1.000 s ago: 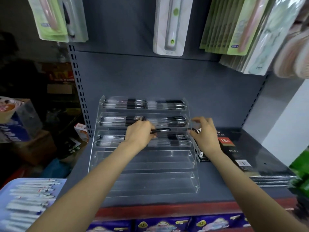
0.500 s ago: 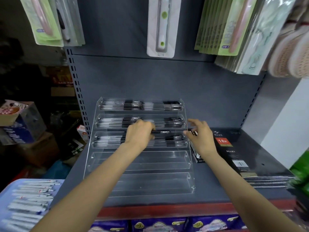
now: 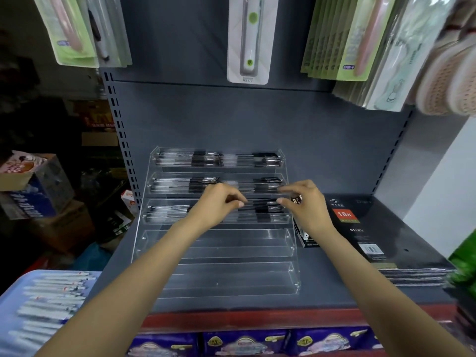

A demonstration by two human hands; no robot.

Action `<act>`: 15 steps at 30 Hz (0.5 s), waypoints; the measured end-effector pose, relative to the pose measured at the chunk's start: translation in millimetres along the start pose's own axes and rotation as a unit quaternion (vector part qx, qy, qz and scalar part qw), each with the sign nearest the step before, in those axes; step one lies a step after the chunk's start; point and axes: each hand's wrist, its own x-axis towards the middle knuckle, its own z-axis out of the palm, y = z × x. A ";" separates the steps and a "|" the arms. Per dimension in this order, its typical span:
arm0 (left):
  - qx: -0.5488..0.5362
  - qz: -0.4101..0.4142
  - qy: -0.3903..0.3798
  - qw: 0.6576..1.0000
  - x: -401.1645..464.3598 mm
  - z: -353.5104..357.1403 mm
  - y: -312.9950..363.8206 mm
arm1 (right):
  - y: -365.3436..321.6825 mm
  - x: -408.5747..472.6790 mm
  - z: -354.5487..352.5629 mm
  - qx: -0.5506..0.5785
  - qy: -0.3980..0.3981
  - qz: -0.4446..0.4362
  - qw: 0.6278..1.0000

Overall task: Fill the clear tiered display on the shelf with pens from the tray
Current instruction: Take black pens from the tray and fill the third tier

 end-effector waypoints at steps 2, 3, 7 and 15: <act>0.015 -0.016 -0.013 1.000 2.5 4.6 -0.4 | 2.7 -0.5 0.3 0.012 0.014 0.032 0.999; 0.025 -0.024 -0.018 0.999 4.0 7.3 -0.8 | 3.7 -0.6 -0.7 0.027 0.011 0.051 0.998; 0.080 -0.035 -0.020 0.996 10.2 14.7 0.9 | 11.6 0.7 -3.1 0.096 -0.047 0.113 0.988; 0.166 -0.020 -0.025 0.986 16.4 20.8 6.8 | 15.5 2.3 -3.3 0.109 -0.066 0.113 0.985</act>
